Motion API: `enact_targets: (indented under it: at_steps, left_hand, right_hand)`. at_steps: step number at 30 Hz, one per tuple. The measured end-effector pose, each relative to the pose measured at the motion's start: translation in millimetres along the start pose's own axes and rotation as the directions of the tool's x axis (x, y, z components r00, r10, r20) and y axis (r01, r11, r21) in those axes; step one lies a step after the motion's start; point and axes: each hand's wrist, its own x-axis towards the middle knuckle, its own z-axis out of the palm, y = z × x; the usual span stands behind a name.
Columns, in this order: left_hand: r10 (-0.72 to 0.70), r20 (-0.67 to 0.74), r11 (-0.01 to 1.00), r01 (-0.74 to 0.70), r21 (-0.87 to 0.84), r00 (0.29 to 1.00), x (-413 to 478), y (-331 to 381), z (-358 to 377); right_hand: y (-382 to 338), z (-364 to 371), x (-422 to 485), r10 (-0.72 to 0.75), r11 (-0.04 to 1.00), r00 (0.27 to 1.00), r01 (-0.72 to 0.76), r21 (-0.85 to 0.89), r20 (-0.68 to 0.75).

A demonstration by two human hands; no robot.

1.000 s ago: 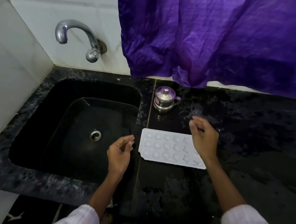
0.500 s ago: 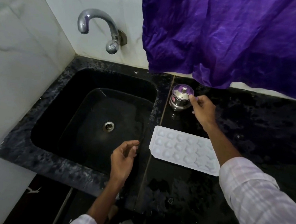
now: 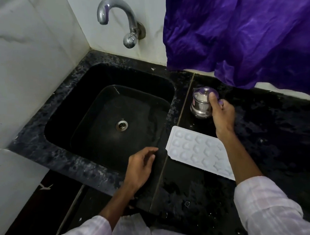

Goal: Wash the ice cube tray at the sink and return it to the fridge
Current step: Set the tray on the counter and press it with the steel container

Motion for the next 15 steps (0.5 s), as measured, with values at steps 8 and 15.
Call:
enact_targets:
  at_steps: [8,15]
  left_hand:
    - [0.101,0.176,0.993,-0.088,-0.081,0.979,24,4,13]
    - [0.043,0.303,0.988,0.004,-0.152,0.952,32,6,25]
  right_hand:
    - [-30,-47,-67,-0.083,0.994,0.996,0.086,0.074,-0.034]
    - [-25,-53,-115,-0.057,0.997,0.993,0.061,0.043,-0.102]
